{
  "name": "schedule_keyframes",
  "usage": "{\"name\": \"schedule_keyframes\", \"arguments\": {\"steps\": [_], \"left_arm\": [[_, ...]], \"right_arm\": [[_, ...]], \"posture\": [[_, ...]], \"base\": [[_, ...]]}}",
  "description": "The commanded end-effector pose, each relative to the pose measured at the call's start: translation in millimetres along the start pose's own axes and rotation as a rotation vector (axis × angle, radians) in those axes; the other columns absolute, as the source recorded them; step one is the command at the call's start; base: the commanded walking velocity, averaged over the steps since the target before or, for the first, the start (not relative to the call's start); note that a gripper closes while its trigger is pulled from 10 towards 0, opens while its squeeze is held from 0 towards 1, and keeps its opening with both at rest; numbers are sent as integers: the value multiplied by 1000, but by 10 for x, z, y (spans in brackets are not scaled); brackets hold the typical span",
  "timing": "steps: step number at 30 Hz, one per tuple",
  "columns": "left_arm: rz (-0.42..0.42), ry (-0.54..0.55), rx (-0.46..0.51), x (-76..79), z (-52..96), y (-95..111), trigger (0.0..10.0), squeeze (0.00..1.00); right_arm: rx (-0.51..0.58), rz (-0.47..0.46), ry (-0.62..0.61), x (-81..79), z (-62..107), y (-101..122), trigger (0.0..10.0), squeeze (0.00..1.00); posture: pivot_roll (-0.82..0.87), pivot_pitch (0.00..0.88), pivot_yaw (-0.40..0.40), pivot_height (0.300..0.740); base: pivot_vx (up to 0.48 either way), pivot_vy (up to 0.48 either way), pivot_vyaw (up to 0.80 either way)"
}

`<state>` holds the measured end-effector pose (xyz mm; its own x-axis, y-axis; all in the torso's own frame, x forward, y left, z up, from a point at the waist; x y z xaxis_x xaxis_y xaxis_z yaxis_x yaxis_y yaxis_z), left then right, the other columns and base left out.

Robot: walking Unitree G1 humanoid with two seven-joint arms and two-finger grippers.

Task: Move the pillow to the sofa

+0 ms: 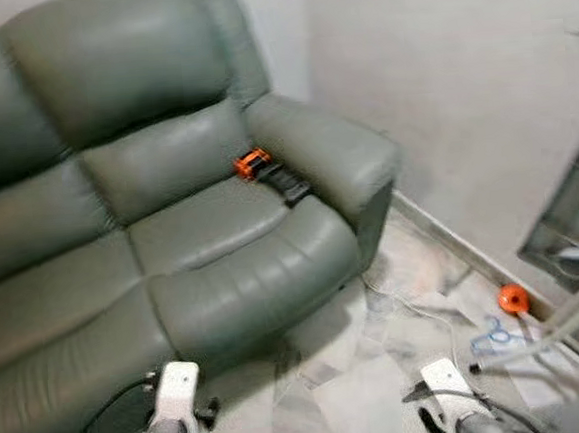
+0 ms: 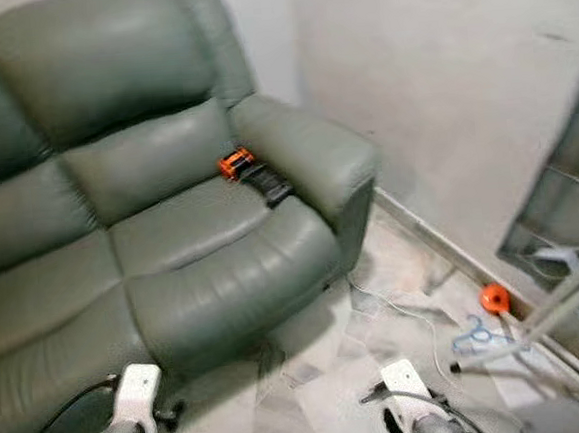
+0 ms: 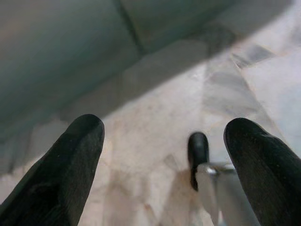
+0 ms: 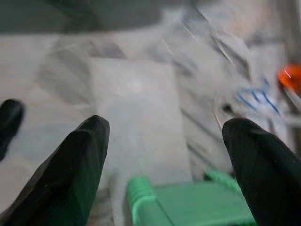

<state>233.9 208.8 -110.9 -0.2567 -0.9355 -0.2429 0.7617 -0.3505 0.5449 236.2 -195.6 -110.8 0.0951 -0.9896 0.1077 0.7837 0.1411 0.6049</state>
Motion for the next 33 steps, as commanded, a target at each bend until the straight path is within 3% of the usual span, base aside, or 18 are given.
{"name": "schedule_keyframes", "arguments": {"steps": [1, 17, 23, 33], "left_arm": [[-4, 3, -6, 24, -2, -7, 10000, 0], [-17, 51, -26, -54, 6, -47, 10000, 0], [-68, 77, -23, -99, 6, -24, 10000, 0], [-49, 89, -27, -114, 7, -29, 10000, 0]], "right_arm": [[-21, 4, -14, 59, 15, -76, 10000, 0], [-21, 28, -5, 21, 16, -92, 10000, 0], [-18, 29, -6, 23, 14, -78, 10000, 0], [-19, 40, -2, 11, 12, -77, 10000, 0]], "posture": [[-9, 30, 33, 740], [-12, 38, 40, 740], [-10, 36, 40, 740], [-7, 36, 37, 740]], "base": [[0, 0, 800], [0, 0, 800], [0, 0, 800], [0, 0, 800]]}}
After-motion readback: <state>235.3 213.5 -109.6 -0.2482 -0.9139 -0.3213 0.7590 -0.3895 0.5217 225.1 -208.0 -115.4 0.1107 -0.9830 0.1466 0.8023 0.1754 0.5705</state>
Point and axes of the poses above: a point about 5 cm out from each wrist's last joint towards the gripper, its own z axis pointing back from the gripper into the wrist, its own y axis along the axis of the wrist's last joint, x = y × z, the point moved 5 cm from there along -z, pointing out of the wrist towards the gripper, and after that the axes turned 15 degrees about -z, right-handed, at the moved point
